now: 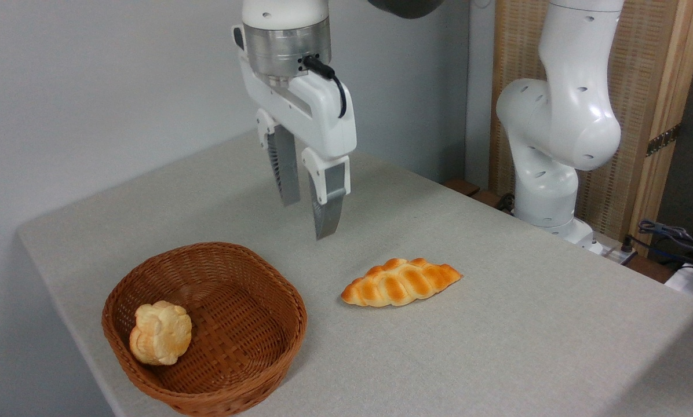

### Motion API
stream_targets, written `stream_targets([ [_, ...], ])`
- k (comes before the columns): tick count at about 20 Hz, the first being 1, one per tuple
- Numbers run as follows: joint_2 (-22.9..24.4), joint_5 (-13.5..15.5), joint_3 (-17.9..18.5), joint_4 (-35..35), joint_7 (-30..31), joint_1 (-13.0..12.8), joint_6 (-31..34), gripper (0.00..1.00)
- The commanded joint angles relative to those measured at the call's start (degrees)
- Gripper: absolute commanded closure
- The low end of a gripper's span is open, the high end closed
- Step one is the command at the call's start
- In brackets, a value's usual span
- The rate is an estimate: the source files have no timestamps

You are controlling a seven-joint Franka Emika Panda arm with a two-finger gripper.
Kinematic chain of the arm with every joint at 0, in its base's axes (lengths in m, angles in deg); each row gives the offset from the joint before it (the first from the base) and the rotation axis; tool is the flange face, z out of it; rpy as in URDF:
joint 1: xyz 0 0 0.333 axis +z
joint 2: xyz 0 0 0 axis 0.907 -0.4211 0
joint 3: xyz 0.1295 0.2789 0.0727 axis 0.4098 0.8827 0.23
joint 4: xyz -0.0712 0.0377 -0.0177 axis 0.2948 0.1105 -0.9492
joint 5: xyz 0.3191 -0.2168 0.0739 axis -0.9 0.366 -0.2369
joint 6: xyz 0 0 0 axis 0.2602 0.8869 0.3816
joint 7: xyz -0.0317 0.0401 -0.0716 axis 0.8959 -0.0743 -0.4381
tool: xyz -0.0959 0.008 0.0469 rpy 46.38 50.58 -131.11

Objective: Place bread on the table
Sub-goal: 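Lower the bread onto the table, open the gripper and raise it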

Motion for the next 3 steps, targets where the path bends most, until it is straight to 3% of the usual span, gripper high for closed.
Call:
stream_targets([
  [1, -2.73, -2.39, 0.41, 0.21, 0.4, -0.17, -4.47, 0.0],
  [3, -3.61, -2.21, 0.41, 0.3, 0.4, -0.17, -4.92, 0.0],
])
